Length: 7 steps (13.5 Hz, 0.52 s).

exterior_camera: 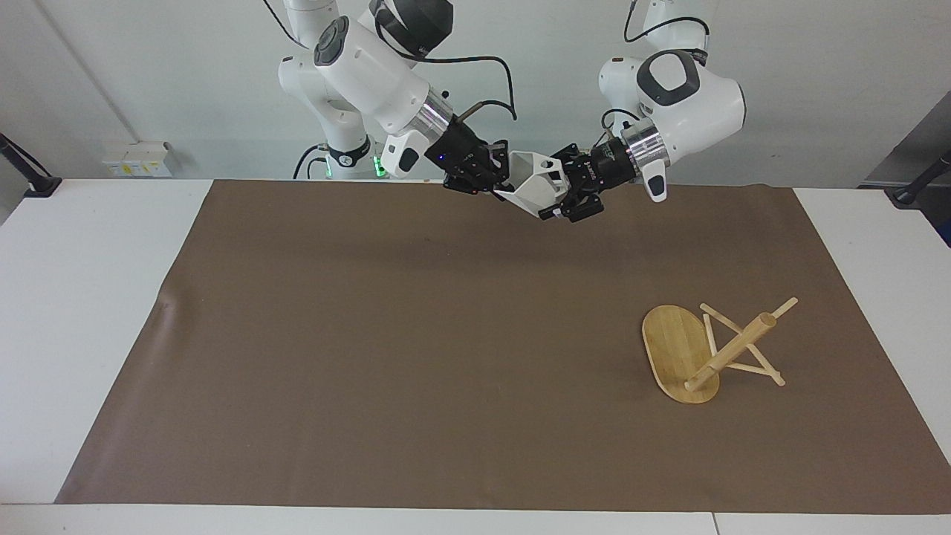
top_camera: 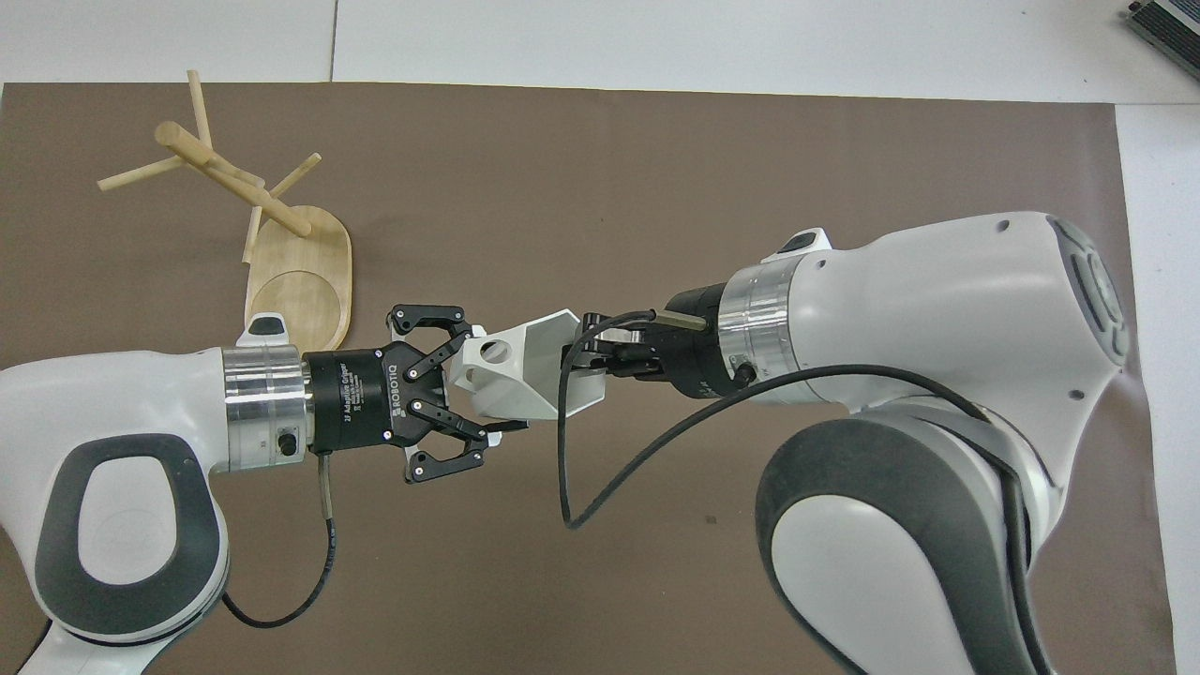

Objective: Hang cup on rack
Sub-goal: 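Grasp the cup with the left gripper, then open the right gripper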

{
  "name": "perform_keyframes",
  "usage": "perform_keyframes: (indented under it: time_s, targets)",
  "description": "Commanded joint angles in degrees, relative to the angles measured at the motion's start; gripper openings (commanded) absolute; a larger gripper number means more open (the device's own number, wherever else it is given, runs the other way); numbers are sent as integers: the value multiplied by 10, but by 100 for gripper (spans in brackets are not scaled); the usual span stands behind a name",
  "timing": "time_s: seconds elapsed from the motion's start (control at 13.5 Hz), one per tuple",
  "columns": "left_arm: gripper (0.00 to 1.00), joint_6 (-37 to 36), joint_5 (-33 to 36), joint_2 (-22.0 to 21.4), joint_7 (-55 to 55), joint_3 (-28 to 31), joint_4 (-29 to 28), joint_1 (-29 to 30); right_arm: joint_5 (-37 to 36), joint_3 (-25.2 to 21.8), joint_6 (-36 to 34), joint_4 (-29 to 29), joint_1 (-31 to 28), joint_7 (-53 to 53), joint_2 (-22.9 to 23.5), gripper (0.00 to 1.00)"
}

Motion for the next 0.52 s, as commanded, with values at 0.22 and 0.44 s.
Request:
perform_keyframes:
  time_s: [0.22,0.44]
  targets:
    - [0,-13,-3,-1,-12,9,-1,-1,7,3,7,-2,-3,2,-1,63]
    - [0,-12,10,-1,-18,9,0,2,6,3,8,-3,-3,-14,-1,100]
